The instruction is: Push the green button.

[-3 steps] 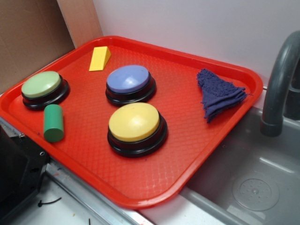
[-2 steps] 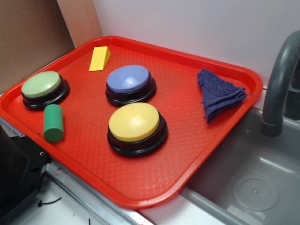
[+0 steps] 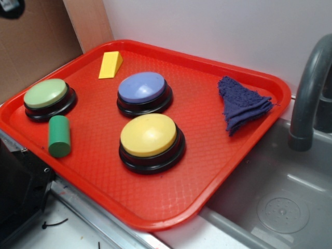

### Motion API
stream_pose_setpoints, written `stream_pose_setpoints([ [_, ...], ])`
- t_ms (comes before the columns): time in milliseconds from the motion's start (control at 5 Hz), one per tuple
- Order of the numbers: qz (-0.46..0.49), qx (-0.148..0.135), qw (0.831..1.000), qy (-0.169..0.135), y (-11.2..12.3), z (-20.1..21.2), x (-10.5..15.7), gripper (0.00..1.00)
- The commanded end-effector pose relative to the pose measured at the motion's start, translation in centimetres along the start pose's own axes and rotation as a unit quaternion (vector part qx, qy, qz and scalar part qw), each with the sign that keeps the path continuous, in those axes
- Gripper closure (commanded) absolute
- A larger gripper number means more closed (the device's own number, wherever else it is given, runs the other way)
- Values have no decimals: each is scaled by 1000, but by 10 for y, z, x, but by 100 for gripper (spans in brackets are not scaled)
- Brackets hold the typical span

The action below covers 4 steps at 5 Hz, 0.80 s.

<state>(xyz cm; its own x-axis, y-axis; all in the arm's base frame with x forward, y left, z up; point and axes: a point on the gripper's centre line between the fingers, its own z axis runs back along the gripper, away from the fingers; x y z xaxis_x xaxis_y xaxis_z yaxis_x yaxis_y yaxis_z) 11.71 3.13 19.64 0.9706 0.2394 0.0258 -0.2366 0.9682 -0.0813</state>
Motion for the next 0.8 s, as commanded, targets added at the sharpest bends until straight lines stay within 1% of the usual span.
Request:
stream_pose_setpoints([
  [0,131,57,990,-21,66,-55,21,0],
  [200,79,71,994,-12,76,-79,36,0],
  [400,49,78,996,-1,90,-103,45,0],
  [600,35,80,996,9,101,-121,48,0],
])
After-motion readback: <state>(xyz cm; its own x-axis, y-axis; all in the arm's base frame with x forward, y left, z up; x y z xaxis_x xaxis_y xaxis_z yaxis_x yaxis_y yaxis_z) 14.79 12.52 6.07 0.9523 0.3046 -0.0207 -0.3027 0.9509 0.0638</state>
